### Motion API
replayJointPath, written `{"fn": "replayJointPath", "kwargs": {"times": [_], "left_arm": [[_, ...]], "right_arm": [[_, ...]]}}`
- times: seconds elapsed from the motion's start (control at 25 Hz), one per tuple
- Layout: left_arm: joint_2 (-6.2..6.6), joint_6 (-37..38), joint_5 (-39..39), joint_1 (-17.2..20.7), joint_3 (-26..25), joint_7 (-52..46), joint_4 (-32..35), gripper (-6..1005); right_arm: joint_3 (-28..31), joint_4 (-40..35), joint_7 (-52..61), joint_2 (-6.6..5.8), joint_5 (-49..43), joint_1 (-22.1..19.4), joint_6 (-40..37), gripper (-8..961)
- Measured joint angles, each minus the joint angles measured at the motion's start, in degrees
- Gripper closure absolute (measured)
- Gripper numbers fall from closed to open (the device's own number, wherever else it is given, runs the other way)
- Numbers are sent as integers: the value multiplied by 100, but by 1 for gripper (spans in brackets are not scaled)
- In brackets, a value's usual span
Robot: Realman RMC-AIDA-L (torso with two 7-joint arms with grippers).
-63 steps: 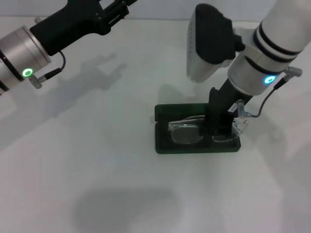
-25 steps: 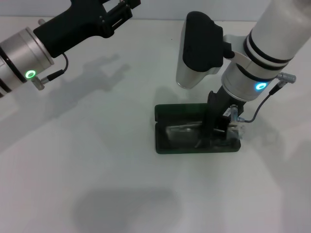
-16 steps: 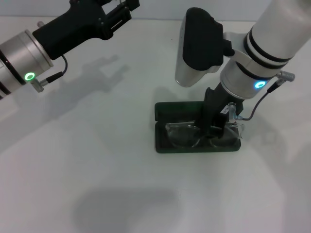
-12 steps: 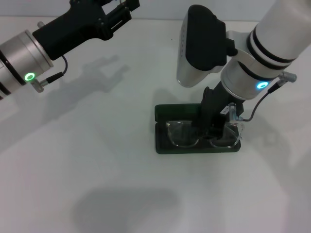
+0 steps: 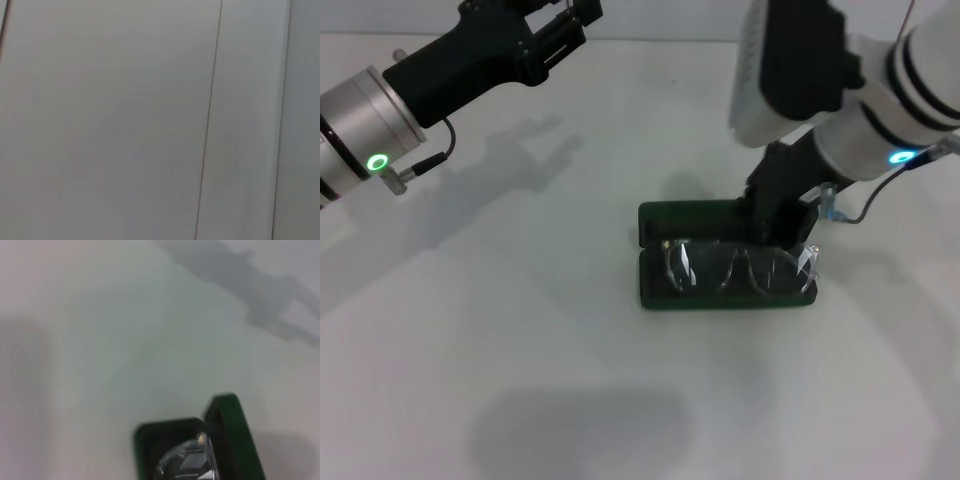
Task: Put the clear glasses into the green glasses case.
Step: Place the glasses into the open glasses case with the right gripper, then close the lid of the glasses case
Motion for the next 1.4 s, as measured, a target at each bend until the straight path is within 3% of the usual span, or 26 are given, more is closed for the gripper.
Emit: {"fn": "replayJointPath", "kwargs": {"times": [0.36, 0.88, 1.4], "left_arm": [[-9, 8, -1, -3, 12, -14, -1, 485], [0, -10, -1, -44, -1, -18, -8, 485], [-6, -21, -9, -54, -1, -18, -8, 484]], "right_arm": [[348, -35, -106, -25, -102, -599, 780, 685], [260, -379, -232, -13, 270, -637, 297, 658], [-255, -384, -234, 12, 302, -723, 258, 631]]}}
